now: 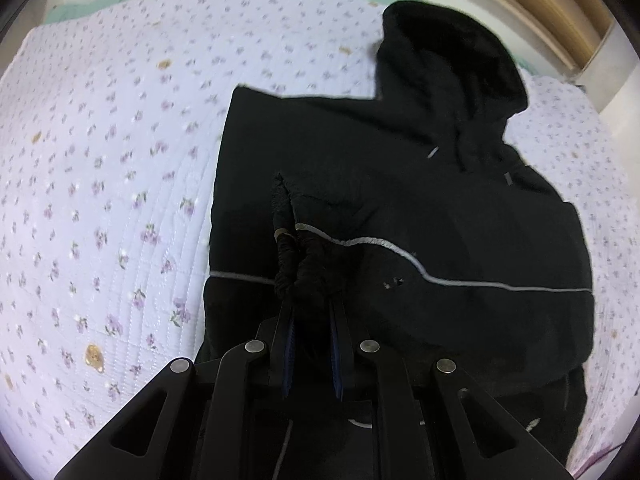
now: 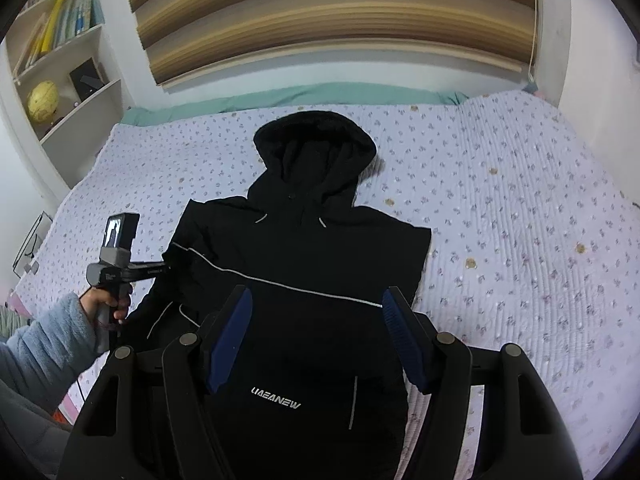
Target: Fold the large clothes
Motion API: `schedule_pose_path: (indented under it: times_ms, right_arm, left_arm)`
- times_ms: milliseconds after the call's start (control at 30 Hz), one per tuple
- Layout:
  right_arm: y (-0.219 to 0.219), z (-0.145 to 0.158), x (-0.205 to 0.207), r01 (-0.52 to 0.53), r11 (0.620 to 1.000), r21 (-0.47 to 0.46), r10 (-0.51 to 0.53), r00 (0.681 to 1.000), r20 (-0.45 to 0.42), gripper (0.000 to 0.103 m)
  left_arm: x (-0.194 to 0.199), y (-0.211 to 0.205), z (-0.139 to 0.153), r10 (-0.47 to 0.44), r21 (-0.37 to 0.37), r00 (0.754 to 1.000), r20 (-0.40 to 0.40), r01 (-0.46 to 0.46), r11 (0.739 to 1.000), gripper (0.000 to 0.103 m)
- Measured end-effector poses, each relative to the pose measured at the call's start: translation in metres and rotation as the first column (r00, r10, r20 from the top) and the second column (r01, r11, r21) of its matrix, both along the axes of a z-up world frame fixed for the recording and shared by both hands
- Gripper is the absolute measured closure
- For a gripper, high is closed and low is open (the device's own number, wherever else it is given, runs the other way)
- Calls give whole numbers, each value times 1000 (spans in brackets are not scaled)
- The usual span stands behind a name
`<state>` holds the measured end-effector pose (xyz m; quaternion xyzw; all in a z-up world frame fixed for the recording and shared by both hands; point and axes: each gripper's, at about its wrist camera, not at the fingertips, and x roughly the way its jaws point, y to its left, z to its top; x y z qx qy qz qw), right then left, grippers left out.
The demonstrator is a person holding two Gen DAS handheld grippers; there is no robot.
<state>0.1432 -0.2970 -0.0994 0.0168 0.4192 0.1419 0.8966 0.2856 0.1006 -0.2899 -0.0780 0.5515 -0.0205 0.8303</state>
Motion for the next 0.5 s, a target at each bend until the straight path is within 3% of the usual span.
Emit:
schedule_pose_path:
  times_ms: [100,200,333,433,500]
  right_arm:
    - [-1,-3,4,18,999,30,-18,1000,-10,33]
    - [-2,-6,10,43,998,55,-42,999,-19,33]
    - [-3,0,9,59,996,74,-60,998,9,33]
    - [-2,-1,10,68,996,61,-68,998,10,33]
    - [0,-4,12,74,995,62,-75,997,8,33]
  left_arm:
    - [1,-4,-10,-10,28,999,-30,11,1000,88]
    - [3,1,-15,-1,-2,999,-51,1,1000,84]
    - [-6,19,2,15,-27,999,-43,-16,999,69]
    - [-18,35,20,68,-16,998,-7,-68,998,49]
    - [-21,47,30,143,55,989,28,-144,988,49]
